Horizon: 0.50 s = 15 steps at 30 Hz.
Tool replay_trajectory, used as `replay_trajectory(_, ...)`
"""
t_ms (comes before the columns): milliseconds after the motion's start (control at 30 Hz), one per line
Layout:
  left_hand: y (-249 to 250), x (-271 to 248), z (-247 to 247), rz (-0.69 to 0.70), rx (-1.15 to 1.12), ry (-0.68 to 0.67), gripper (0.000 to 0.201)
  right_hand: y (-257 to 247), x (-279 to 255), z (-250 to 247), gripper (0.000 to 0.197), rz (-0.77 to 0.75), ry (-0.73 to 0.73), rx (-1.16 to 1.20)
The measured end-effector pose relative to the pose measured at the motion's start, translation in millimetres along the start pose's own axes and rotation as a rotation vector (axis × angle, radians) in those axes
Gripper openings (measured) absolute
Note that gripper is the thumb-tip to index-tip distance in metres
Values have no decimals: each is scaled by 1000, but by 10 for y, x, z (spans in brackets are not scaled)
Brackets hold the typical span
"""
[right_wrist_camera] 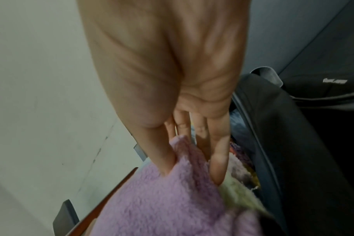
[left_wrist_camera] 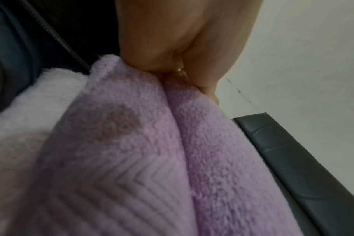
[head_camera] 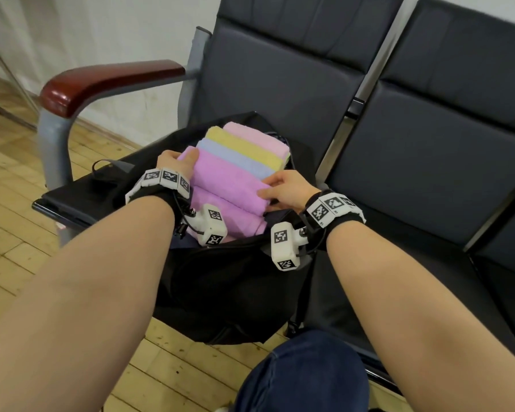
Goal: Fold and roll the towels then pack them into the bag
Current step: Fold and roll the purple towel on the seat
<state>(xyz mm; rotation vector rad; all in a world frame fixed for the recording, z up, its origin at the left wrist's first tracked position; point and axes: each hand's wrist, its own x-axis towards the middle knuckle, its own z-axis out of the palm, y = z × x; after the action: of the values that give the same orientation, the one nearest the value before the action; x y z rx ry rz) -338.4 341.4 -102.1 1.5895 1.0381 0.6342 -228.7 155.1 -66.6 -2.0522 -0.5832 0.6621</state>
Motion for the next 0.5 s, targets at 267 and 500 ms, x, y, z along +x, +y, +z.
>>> replay_trajectory(267,10,33,5,-33,83,-7,38,70,27,-12,17,-53,41,-107)
replay_trajectory(500,446,-196,8,-56,441,205,56,1,-177,-419,22,-80,109,-279)
